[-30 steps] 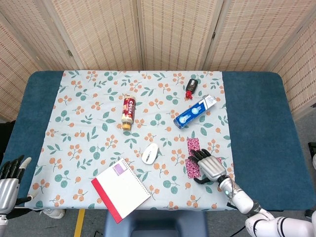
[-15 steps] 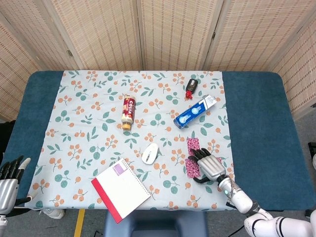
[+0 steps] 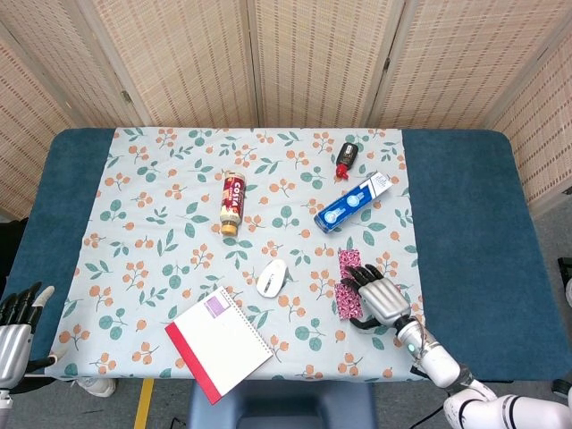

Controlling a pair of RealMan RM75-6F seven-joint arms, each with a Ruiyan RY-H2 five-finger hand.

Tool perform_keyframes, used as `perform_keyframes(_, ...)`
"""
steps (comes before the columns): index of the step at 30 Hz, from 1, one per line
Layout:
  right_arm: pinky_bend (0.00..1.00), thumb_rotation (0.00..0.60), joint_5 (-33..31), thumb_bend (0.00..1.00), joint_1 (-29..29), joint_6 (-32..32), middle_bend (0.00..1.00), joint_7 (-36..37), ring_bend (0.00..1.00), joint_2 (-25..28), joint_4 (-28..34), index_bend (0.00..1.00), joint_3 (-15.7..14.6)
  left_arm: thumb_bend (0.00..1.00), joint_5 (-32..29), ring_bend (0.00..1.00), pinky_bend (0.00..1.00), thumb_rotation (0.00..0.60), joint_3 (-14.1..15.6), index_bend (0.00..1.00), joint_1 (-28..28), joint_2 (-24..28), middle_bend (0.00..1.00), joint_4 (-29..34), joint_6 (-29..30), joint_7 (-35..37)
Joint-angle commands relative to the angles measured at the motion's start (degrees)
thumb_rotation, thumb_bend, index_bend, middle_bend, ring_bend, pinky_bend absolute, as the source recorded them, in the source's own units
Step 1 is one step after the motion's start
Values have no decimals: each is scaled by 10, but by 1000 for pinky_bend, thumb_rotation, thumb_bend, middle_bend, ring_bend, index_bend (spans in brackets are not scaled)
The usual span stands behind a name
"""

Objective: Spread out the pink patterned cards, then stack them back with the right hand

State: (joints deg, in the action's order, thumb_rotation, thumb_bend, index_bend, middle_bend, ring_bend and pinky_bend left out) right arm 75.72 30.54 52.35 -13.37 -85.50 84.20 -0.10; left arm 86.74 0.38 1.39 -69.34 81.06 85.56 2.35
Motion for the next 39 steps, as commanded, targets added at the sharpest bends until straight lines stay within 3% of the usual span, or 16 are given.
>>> perform_keyframes(1,0,426,4,336,-10,20,56,3,0,13,17,312,0,177,0,73,0,600,-1,101,1,0,32,-1,0,2)
perform_keyframes(12,0,427,-1,337,-76,88,56,44,0,61,29,312,-21,178,6,73,0,600,0,101,9,-6,32,-6,-9,3)
perform_keyframes(26,0,426,5,336,-84,55,56,97,0,33,-56,312,-23,178,21,73,0,600,5,101,12,-5,33,-2,-5,2)
perform_keyframes(39,0,424,24,336,-81,43,56,107,0,29,-69,312,-22,178,17,73,0,600,7,101,11,-5,32,-4,-5,5)
